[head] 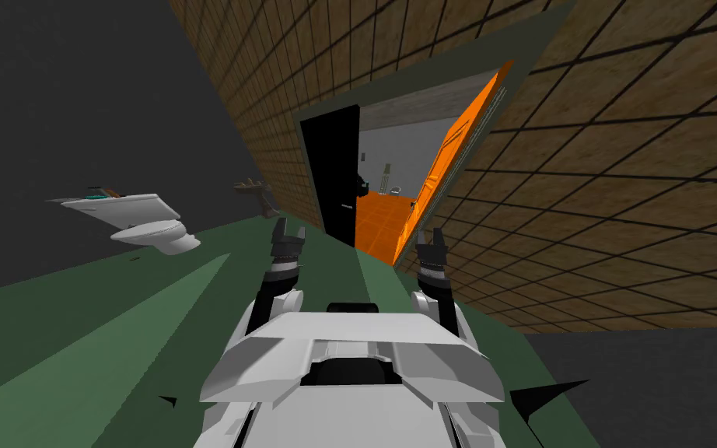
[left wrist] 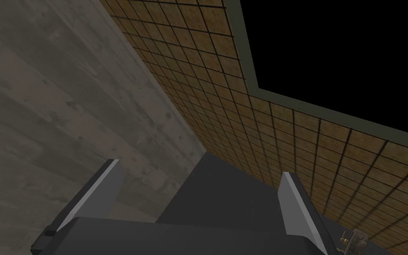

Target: Push the door open

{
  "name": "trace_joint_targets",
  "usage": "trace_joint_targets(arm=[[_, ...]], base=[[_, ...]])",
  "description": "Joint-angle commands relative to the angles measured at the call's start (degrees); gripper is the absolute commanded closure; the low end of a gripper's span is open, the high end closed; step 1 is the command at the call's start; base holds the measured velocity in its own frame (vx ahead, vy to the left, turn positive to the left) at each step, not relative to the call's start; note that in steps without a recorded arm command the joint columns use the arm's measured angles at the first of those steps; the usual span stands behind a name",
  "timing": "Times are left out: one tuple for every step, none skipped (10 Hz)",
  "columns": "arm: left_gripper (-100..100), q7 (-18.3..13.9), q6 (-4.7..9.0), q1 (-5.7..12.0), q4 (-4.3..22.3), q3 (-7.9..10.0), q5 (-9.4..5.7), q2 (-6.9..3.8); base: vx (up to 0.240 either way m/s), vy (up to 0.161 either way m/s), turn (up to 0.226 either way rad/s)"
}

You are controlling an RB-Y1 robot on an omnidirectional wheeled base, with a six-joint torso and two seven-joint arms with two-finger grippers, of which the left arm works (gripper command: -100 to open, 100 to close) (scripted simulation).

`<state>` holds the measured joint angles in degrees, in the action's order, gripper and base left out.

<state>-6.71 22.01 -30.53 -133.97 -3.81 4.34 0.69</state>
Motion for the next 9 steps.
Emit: trace_joint_targets(arm=[[-100, 0.0, 0.14, 1.09, 1.8, -0.1, -0.17, -0.46], [-100, -0.1, 0.26, 2.05, 3.4, -0.19, -0.33, -0.81], [-100, -0.1, 0.32, 2.54, 4.2, -0.24, -0.41, -0.99], [-100, -0.1, 0.45, 3.61, 5.9, -0.34, -0.58, -1.36], [-100, -0.1, 0.54, 4.31, 7.1, -0.4, -0.69, -1.57], [-100, -0.2, 0.63, 5.02, 8.3, -0.47, -0.81, -1.78], [-100, -0.2, 0.72, 5.72, 9.4, -0.53, -0.92, -2.0], [-100, -0.2, 0.92, 7.29, 11.9, -0.68, -1.17, -2.43], [-100, -0.3, 1.03, 8.18, 13.4, -0.76, -1.32, -2.65]], base=[[-0.087, 0.022, -0.019], [0.114, 0.035, -0.072], [0.13, 0.051, -0.034], [0.113, 0.039, -0.04], [0.103, 0.04, -0.039], [0.1, 0.04, -0.036], [0.079, 0.03, -0.03], [0.082, 0.028, -0.076], [0.108, 0.039, -0.055]])
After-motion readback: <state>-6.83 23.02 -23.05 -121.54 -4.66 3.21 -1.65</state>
